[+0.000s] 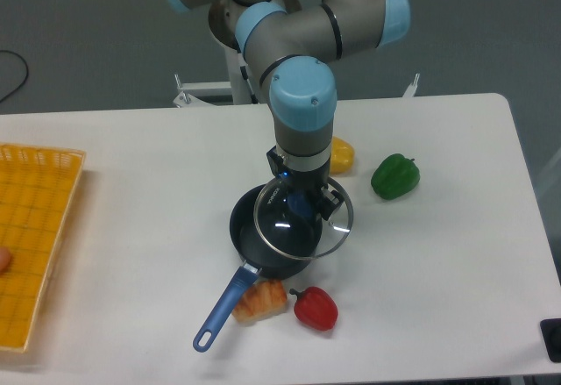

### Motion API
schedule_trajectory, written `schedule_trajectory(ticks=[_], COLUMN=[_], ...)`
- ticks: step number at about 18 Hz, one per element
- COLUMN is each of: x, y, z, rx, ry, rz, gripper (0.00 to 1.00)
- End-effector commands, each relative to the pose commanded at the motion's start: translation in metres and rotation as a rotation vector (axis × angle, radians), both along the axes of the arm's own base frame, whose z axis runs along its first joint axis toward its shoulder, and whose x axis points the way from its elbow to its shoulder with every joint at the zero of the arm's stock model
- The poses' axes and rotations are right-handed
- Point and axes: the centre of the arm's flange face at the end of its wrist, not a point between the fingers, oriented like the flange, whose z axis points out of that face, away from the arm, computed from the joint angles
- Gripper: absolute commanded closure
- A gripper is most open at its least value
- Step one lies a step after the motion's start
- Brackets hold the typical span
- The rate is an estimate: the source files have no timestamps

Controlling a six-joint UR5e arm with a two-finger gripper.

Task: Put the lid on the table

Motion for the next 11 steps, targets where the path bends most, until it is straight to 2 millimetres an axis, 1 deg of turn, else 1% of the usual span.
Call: schedule_trajectory(ticks=[6, 11], x=[-0.002, -0.024], y=[-0.001, -0.018], z=[-0.001, 0.002], rx=[0.000, 0.005], ry=[0.002, 0.012], rz=[0.002, 0.031], gripper=[0.60, 0.60])
